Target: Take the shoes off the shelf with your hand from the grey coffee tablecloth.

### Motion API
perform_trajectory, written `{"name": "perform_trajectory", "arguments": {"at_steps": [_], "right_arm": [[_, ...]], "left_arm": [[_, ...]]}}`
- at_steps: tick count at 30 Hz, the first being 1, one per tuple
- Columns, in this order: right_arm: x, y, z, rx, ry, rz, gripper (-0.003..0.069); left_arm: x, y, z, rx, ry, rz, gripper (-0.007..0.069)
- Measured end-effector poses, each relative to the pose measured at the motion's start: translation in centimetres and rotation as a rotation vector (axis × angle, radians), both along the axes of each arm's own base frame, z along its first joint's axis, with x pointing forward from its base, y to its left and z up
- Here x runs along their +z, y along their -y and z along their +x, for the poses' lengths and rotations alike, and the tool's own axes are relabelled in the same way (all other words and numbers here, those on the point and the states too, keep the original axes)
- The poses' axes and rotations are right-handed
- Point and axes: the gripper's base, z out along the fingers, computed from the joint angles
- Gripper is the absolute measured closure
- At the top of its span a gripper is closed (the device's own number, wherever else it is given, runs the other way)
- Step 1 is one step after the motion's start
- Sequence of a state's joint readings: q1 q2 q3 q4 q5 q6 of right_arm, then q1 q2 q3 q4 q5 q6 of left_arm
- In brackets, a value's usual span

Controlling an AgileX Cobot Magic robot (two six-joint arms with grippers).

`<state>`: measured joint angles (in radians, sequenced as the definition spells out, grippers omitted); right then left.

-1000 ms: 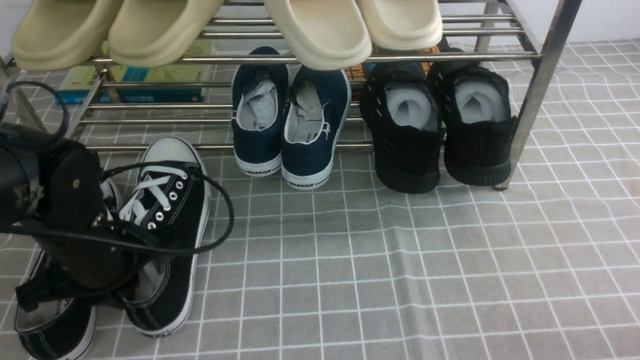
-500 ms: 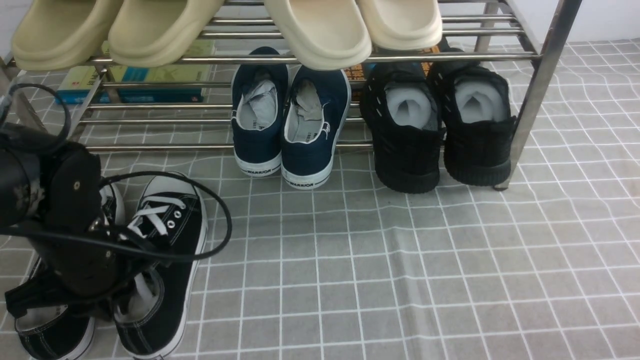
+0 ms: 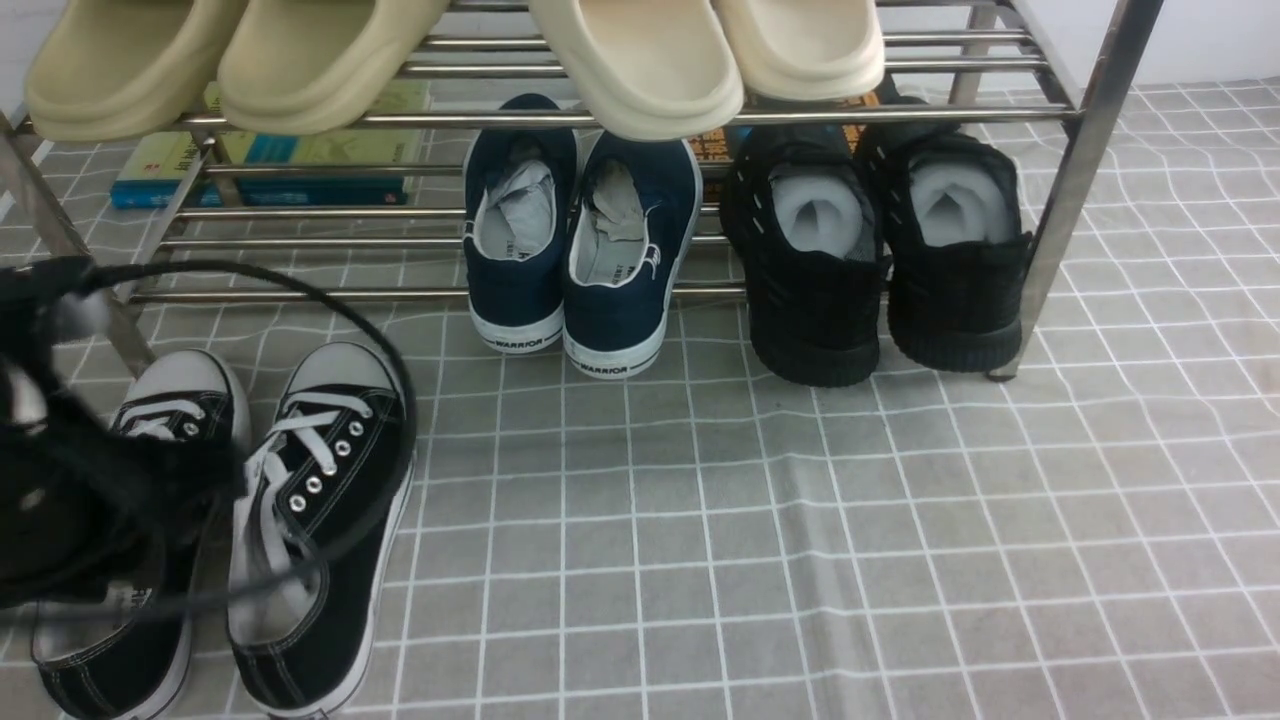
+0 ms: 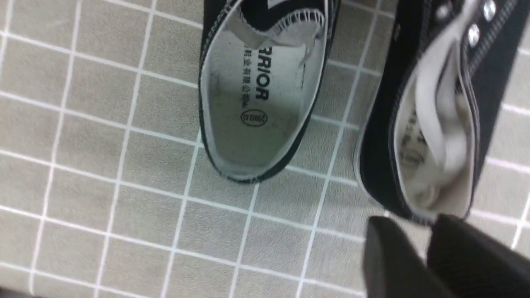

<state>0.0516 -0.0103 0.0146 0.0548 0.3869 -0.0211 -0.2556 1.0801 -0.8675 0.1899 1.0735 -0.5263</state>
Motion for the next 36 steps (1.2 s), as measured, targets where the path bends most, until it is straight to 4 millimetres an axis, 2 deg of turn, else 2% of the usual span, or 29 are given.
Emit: {"name": "perform_trajectory", "arguments": {"at_steps": [3,4,9,11,16,27,32,35,36], "right_arm": [[0.0,0.0,0.0,0.0,0.0,0.0,0.042],[0.0,0.0,0.0,0.0,0.0,0.0,0.042],[0.0,0.0,0.0,0.0,0.0,0.0,0.042],[0.0,0.0,0.0,0.0,0.0,0.0,0.042],[0.0,0.0,0.0,0.0,0.0,0.0,0.042],[0.0,0.0,0.0,0.0,0.0,0.0,0.042],[0.0,0.0,0.0,0.0,0.0,0.0,0.042],[0.0,0.0,0.0,0.0,0.0,0.0,0.042],[0.0,0.0,0.0,0.0,0.0,0.0,0.042]], "left_arm": [[-0.1,-0.4,-3.3,-0.112,0.129,-0.038,0.0607],[-0.6,-0.4,-4.6,-0.139,0.19,-0.068,0.0617],[-3.1,-0.5,-7.8,-0.154,0.506,-0.23,0.0623],[-4.0,-0.6,-8.7,-0.15,0.576,-0.259,0.0623],[-5.6,-1.2,-10.3,-0.164,0.671,-0.244,0.0623],[-5.9,-1.5,-10.5,-0.188,0.71,-0.192,0.0615],[-7.3,-2.0,-11.8,-0.225,0.766,-0.13,0.0611],[-8.6,-2.6,-12.6,-0.215,0.812,-0.059,0.0607],[-9.5,-2.9,-12.9,-0.199,0.821,-0.016,0.0605]]}}
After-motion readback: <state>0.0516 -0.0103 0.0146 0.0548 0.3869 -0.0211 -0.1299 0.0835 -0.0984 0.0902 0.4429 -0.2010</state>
